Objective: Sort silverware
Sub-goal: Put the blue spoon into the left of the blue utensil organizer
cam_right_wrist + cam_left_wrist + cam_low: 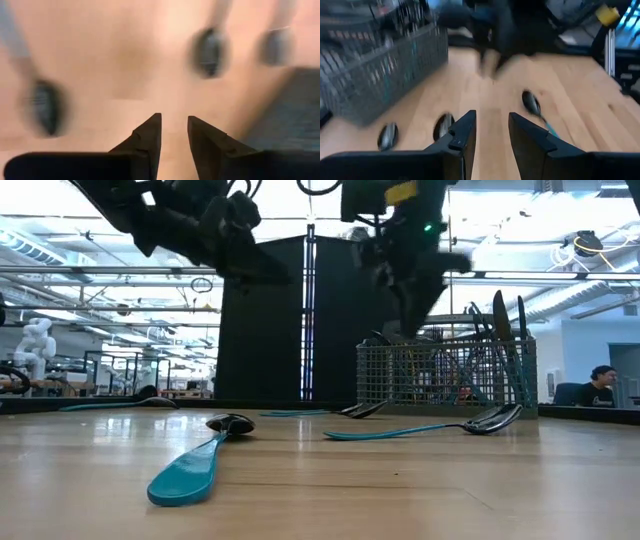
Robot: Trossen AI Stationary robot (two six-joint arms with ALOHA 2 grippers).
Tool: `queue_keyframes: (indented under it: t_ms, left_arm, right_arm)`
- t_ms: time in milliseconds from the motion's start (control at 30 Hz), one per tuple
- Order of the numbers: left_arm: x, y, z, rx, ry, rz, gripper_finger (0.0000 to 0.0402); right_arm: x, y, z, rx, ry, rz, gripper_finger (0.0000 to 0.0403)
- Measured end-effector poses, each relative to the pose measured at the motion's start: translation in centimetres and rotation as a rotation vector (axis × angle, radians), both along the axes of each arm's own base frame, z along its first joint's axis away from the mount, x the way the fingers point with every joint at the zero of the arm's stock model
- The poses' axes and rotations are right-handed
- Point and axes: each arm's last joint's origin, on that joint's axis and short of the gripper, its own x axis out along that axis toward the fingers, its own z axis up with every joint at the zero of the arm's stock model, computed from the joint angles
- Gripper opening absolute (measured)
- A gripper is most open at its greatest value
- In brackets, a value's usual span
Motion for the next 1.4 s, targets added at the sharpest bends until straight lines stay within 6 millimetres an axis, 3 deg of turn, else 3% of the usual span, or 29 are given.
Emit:
queue_keyframes:
  t_ms: [200, 500, 833, 1100, 1267, 1400]
  left_arm:
    - [0.4, -0.1, -0.1, -0.039, -0.025, -0.015, 0.0111]
    - [0.8, -1.8, -0.1, -0.076, -0.020, -0.071, 0.0111]
    - [1.2, -3.2, -0.3, -0.071, -0.012, -0.095, 0.0111]
    - [2.6, -5.3, -3.9, -0.032, 0.150, -0.156, 0.0111]
    - [0.7, -5.2, -4.8, -0.007, 0.283, -0.050, 0.0111]
    - [-1.6, -5.3, -4.6, -0.016, 0.169, 0.011, 0.0111]
  right_arm:
    - [-1.7, 4.0, -1.9, 0.106, -0.009, 0.014, 0.0075]
    - [-3.9, 5.9, -4.7, 0.131, -0.193, 0.014, 0.0050]
    - [-4.0, 7.8, -5.2, 0.143, -0.239, 0.082, 0.0050]
    - [-2.6, 9.5, -5.7, 0.149, -0.336, 0.207, 0.0050]
    - [-2.0, 9.8, -5.5, 0.132, -0.396, 0.303, 0.0050]
    - [-1.3, 10.0, -5.0, 0.140, -0.489, 0.297, 0.0050]
